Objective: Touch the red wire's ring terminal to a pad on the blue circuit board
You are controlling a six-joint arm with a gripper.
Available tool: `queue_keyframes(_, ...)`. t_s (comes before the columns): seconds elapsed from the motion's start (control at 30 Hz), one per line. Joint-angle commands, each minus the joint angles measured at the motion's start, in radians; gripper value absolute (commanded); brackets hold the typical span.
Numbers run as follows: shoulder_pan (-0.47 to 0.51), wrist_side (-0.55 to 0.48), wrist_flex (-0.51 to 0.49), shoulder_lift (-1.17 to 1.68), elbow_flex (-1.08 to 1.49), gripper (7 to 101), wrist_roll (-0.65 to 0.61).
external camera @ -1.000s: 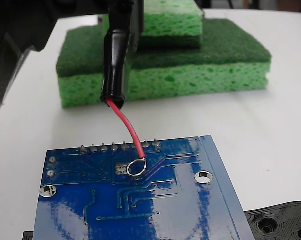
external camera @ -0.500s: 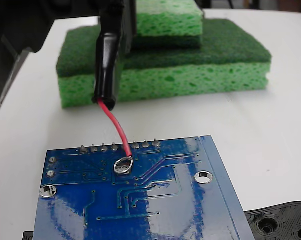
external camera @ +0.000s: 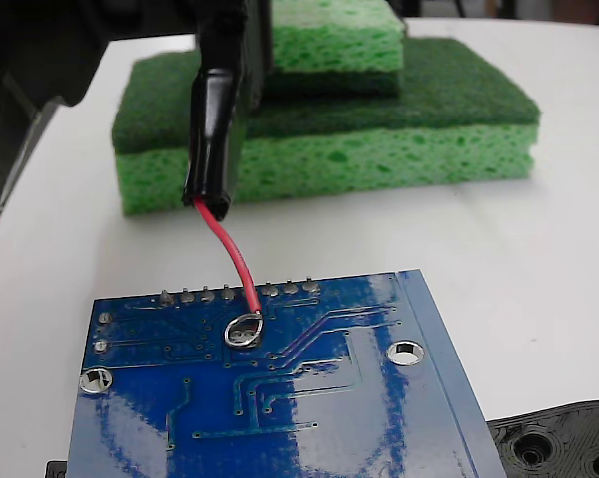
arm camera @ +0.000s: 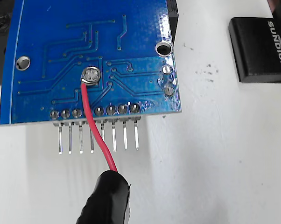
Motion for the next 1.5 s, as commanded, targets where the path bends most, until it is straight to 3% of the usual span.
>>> queue_keyframes(0.03,-0.003,-0.002,0.009,0.008,-0.020,100.3,-0.002)
queue_keyframes(0.2,-0.023,0.005,0.061,0.061,-0.057,100.3,-0.006)
queue_keyframes(0.53,-0.069,-0.011,0.337,0.411,0.012,100.3,-0.009)
queue_keyframes(0.73,-0.109,-0.071,0.331,0.584,0.184,100.3,0.025)
queue_keyframes(1.1,-0.195,-0.044,0.345,1.042,0.485,100.3,0.060)
queue_keyframes(1.5,-0.298,0.081,0.357,1.114,0.606,100.3,0.077)
